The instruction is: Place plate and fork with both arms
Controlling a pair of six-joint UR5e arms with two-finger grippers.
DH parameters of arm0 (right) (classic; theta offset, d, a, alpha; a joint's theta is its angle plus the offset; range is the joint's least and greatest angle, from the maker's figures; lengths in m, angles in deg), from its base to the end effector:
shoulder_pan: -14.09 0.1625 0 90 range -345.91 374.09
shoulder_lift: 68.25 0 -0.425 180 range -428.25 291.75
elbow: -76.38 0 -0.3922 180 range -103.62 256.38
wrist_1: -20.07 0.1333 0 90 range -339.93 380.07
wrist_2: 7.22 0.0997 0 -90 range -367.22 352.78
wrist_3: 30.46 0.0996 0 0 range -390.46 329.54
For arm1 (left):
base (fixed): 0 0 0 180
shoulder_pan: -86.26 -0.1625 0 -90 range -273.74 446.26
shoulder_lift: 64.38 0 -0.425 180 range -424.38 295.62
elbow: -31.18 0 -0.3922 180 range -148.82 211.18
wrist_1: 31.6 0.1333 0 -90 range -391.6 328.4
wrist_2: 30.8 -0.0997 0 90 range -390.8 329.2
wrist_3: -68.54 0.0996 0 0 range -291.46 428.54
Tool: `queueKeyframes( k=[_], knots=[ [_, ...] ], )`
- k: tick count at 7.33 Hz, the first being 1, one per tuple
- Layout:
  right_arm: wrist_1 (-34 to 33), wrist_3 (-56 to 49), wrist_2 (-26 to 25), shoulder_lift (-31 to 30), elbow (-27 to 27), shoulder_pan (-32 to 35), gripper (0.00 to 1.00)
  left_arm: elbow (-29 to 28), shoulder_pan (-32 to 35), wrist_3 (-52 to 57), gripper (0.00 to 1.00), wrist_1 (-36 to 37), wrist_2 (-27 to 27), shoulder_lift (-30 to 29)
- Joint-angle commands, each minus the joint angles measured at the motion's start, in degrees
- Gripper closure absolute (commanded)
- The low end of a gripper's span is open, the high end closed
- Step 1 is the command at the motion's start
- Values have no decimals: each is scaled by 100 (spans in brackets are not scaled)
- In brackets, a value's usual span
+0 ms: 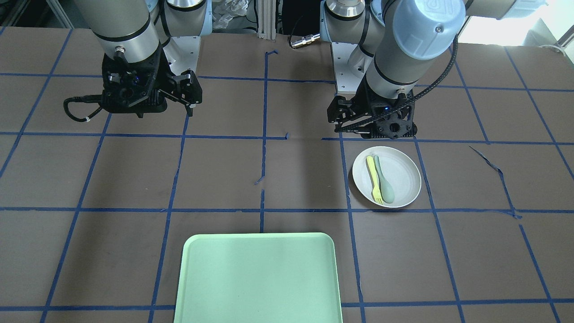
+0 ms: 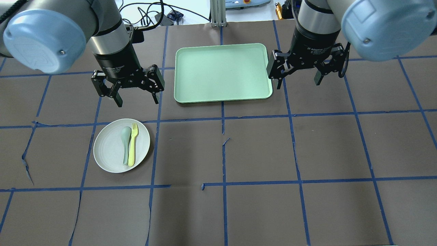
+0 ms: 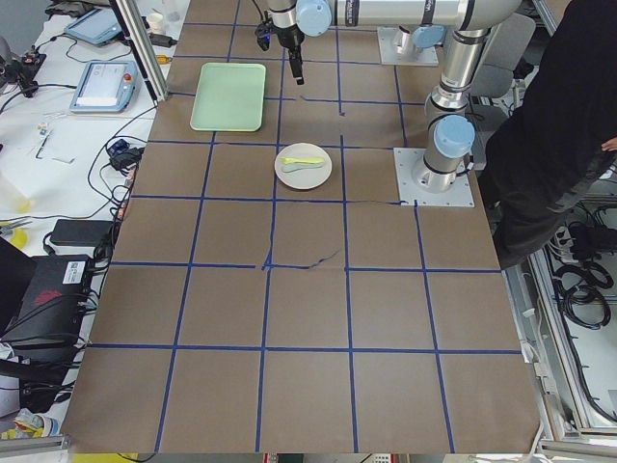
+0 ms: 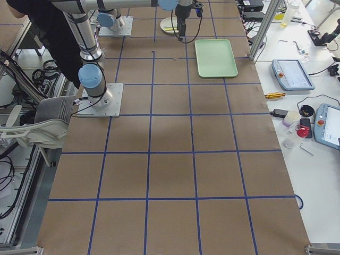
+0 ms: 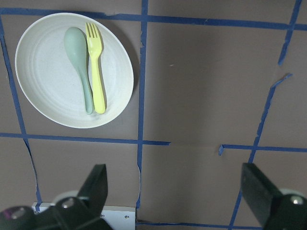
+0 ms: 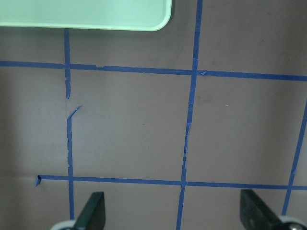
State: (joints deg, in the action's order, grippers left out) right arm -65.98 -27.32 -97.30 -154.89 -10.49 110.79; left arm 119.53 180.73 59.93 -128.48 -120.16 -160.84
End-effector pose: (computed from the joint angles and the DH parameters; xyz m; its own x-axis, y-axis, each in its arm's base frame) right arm 0.1917 -0.4903 0.4786 -0.9980 -0.0623 0.0054 -0.0618 0.9954 0.0727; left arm -0.1742 -0.5040 0.4342 -0.9973 -0.0713 -0.0195 -0.0738 0.9766 0.2020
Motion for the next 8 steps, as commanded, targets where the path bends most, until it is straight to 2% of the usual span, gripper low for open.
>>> queueKeyframes(
  k=[1,8],
  knots=[
    [0,-7,-1,6,-14,-3,0,7,1,8,0,12,14,-13],
    [0,-15,-27,15,-59,-11,0,33,18,-79,0,91,94,-31]
  ],
)
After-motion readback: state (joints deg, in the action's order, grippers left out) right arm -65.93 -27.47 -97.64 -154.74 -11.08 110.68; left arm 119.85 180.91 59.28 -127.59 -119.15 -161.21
